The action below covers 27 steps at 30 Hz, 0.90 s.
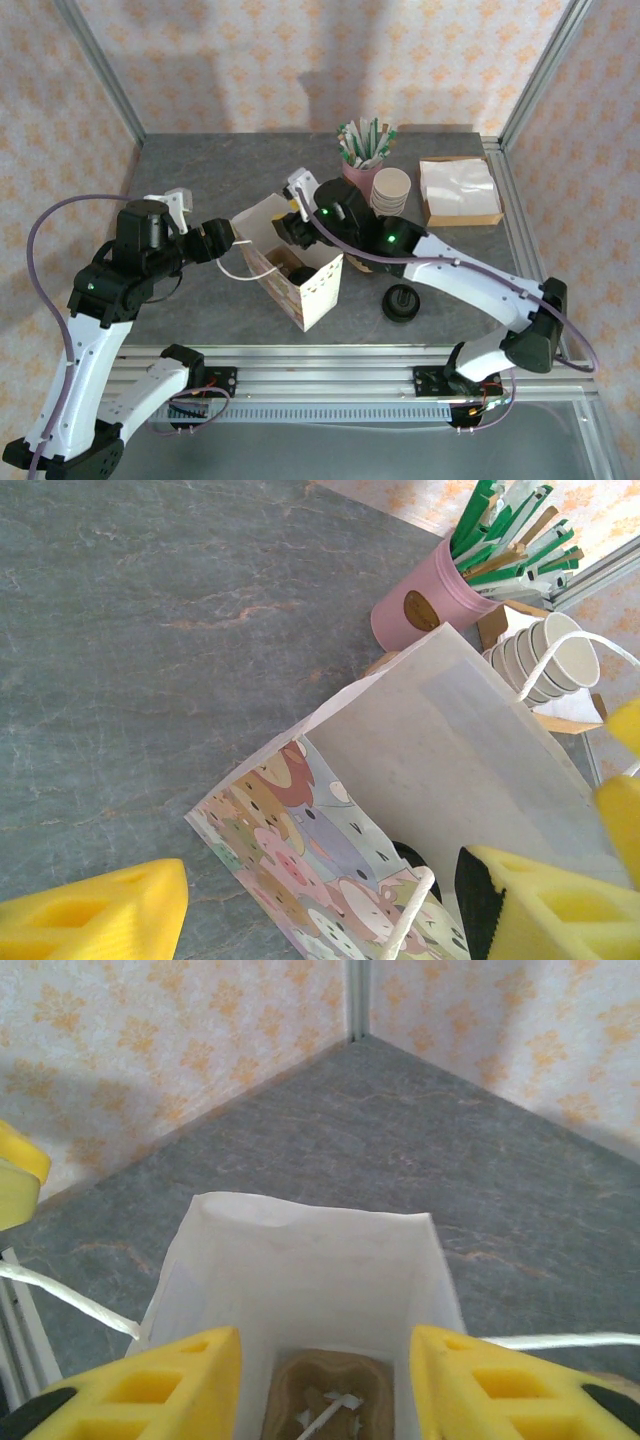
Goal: Pack the takeout coffee
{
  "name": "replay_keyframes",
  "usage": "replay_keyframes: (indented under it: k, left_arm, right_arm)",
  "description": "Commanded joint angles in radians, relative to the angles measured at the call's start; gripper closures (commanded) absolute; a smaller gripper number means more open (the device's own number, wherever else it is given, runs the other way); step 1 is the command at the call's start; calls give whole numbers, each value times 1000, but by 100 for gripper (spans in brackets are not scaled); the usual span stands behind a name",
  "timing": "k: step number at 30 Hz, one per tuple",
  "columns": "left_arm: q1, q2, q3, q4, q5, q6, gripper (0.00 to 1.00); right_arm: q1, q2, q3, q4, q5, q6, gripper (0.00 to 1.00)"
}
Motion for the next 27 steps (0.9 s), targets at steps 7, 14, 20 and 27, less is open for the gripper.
replay_keyframes:
  k: [7, 14, 20, 27]
  left_arm:
    - [-7, 1, -7, 21, 5, -5, 28]
    - [-7, 10, -7, 20, 19, 3, 28]
    - [-7, 24, 7, 7, 20, 11, 28]
    - [-7, 29, 16, -30, 38, 50, 27]
  right_arm:
    - [-135, -165, 100, -157, 331, -4, 54]
    - [-550, -184, 96, -257, 193, 99, 53]
    - [-938, -59, 66, -257, -76, 181, 53]
    - [-1161, 221, 91, -215, -226, 217, 52]
